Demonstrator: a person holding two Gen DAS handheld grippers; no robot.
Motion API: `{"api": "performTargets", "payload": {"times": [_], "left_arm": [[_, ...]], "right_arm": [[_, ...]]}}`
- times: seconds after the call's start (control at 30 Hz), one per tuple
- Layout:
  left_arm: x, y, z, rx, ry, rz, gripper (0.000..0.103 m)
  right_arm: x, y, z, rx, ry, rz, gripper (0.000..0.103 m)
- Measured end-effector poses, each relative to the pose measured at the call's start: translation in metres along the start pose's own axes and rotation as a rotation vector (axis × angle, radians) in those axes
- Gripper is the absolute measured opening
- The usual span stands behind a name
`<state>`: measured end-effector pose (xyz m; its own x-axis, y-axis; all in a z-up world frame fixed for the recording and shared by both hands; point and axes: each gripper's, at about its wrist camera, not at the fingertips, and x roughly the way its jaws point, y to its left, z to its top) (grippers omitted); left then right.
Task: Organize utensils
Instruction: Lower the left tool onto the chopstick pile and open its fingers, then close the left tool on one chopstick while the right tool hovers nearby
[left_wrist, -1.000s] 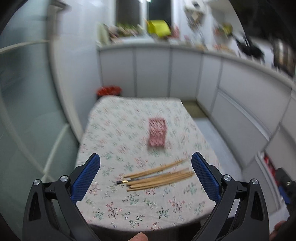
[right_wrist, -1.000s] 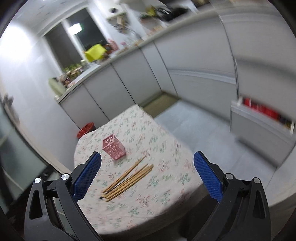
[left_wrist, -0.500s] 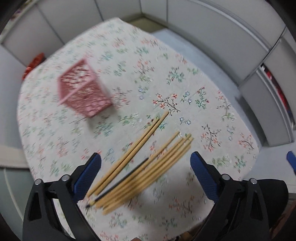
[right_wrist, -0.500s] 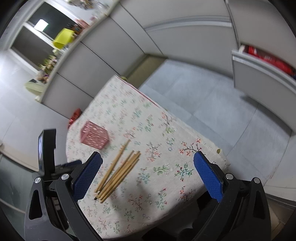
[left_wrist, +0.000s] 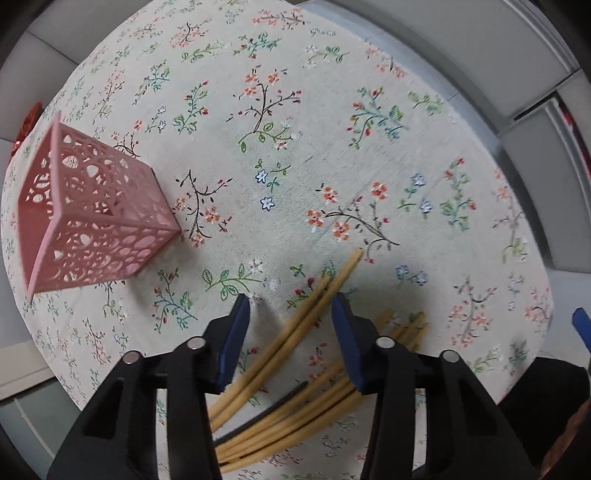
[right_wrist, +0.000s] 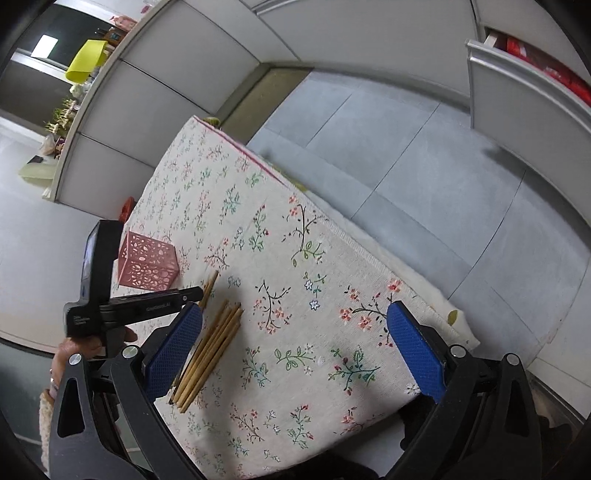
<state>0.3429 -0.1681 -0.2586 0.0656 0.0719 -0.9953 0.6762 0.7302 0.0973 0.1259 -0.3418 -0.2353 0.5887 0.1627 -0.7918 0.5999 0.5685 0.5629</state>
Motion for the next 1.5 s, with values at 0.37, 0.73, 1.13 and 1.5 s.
{"api": "performTargets", "payload": {"times": [0.37, 0.73, 1.13, 1.5], "left_arm": [[0.024, -0.004, 0.006, 0.069, 0.013, 0.035, 0.038], [0.024, -0.015, -0.014, 0.106, -0.038, -0.059, 0.012], [-0.065, 0.040, -0.112, 0.040, -0.405, -0.043, 0.009], [-0.099, 0.072, -0.159, -0.029, -0.565, -0.026, 0.008]], "right_arm": [[0.002, 0.000, 0.001, -0.008, 0.009, -0.010, 0.096], [0.007, 0.010, -0.001, -0.053, 0.011, -0.052, 0.096], [0.073, 0.075, 0.011, 0.019, 0.238, -0.039, 0.060], [0.144, 0.136, 0.012, 0.093, 0.331, -0.158, 0.018]]}}
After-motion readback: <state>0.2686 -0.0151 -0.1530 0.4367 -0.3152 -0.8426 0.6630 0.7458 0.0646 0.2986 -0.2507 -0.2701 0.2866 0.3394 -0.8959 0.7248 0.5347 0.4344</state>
